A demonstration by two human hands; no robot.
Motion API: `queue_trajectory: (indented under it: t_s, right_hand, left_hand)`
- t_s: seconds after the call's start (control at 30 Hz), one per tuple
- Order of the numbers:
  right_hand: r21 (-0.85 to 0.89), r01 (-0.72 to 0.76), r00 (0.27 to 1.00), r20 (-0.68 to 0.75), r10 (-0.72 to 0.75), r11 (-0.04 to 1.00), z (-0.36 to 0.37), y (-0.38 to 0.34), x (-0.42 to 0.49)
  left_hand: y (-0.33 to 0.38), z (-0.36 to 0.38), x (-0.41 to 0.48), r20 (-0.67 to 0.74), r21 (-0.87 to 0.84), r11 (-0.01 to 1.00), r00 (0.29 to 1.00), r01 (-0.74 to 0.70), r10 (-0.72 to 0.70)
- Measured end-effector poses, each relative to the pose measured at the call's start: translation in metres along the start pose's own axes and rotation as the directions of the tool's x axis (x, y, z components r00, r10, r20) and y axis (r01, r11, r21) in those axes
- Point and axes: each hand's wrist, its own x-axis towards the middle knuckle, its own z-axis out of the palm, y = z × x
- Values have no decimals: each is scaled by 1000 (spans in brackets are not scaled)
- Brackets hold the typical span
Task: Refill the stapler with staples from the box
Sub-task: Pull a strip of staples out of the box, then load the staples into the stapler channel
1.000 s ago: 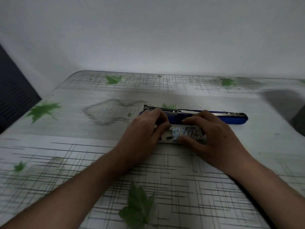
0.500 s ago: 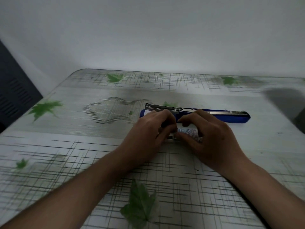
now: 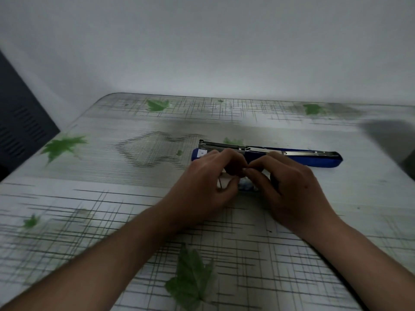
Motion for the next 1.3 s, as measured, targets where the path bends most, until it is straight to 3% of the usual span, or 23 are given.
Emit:
queue_trajectory:
  t_s: [0.43, 1.03, 1.3]
  right_hand:
    - [47, -46, 997, -52, 48, 998, 2, -3, 0]
    - [-31, 43, 999, -19, -44, 999, 0, -7, 14]
    - [37, 58, 998, -23, -57, 998, 11, -11, 53]
  left_hand:
    - [1, -1, 2, -82, 138, 988, 993, -75, 87]
    - [-9, -11, 2, -107, 117, 993, 993, -26, 39]
    - [-27, -23, 10, -226, 168, 982, 973, 90, -51]
